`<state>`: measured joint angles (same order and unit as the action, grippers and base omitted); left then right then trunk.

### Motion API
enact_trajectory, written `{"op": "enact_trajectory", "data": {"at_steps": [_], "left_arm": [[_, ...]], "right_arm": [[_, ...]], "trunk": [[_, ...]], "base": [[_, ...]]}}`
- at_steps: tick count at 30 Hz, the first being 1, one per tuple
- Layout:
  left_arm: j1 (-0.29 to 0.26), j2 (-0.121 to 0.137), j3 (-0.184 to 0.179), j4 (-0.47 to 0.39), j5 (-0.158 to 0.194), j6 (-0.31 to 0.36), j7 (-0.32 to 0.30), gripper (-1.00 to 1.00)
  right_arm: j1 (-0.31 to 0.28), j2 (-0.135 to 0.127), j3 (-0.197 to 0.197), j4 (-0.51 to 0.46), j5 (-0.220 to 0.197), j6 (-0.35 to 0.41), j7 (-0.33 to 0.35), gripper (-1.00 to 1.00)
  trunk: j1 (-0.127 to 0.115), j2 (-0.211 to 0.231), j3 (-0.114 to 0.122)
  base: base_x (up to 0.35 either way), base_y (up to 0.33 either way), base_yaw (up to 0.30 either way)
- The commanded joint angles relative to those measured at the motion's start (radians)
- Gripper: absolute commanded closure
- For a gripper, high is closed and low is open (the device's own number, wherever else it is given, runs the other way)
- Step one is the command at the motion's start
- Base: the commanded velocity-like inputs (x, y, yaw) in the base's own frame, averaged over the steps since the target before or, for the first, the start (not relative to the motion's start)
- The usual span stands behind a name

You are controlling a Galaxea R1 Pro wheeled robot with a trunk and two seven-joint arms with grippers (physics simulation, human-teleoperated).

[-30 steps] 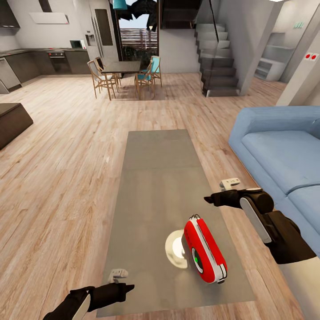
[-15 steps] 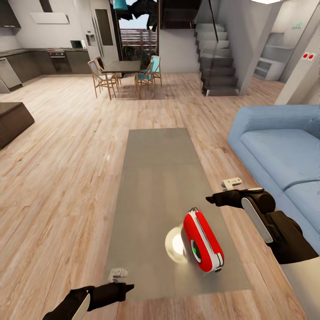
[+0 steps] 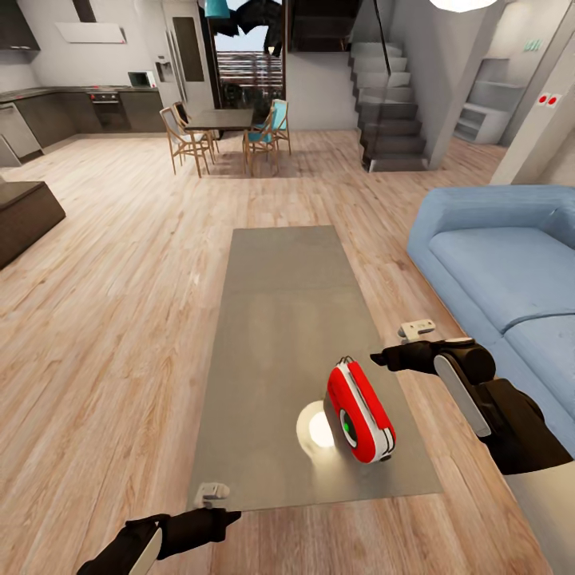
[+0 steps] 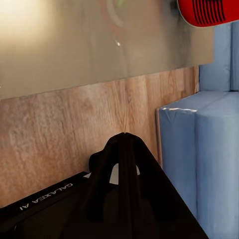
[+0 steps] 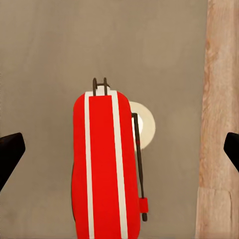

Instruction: Turn on the radio receiver that's on the table in the living room.

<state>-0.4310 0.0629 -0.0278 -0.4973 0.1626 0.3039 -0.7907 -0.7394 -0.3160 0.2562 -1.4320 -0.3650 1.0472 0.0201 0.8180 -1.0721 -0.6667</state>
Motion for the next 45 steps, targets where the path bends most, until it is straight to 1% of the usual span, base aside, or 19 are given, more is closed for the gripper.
{"op": "enact_trajectory", "data": {"at_steps": [1,25,36,37,38,41,43,45], "left_arm": [[0.0,0.0,0.0,0.0,0.0,0.0,0.0,1.0],[0.0,0.001,0.0,0.002,0.0,0.0,0.002,1.0],[0.0,0.001,-0.001,0.004,0.0,0.0,0.004,1.0],[0.0,0.001,-0.001,0.004,0.0,0.0,0.004,1.0],[0.0,0.001,-0.001,0.004,0.0,0.0,0.004,1.0],[0.0,0.001,-0.001,0.004,0.0,-0.001,0.004,1.0],[0.0,0.002,-0.001,0.004,0.0,-0.001,0.004,1.0],[0.0,0.001,-0.001,0.005,0.0,-0.001,0.004,1.0]], "right_arm": [[0.0,0.0,0.0,0.0,0.0,0.0,0.0,-1.0],[0.0,0.0,-0.003,0.0,0.0,0.0,-0.002,-1.0],[0.0,-0.002,-0.005,0.0,-0.002,0.0,0.0,-1.0],[0.0,-0.006,-0.009,0.0,-0.002,0.0,0.0,-1.0],[0.0,-0.015,-0.026,0.0,-0.003,0.0,0.001,-1.0],[0.0,-0.024,-0.068,0.001,-0.004,0.0,0.002,-1.0],[0.0,-0.027,-0.076,0.001,-0.004,0.0,0.001,-1.0],[0.0,-0.035,-0.082,0.001,-0.004,0.0,0.001,-1.0]], "trunk": [[0.0,0.0,0.0],[0.0,0.0,0.031],[0.0,0.0,0.037],[0.0,0.0,0.038],[0.0,0.0,0.04],[0.0,0.0,0.044],[0.0,0.0,0.047],[0.0,0.0,0.051]], "base": [[-0.01,0.0,0.035],[-0.001,0.0,0.145],[0.0,0.0,0.034],[0.0,0.0,0.003],[0.0,0.0,0.001],[0.0,0.0,0.0],[0.0,0.0,0.0],[0.0,0.0,0.0]]}}
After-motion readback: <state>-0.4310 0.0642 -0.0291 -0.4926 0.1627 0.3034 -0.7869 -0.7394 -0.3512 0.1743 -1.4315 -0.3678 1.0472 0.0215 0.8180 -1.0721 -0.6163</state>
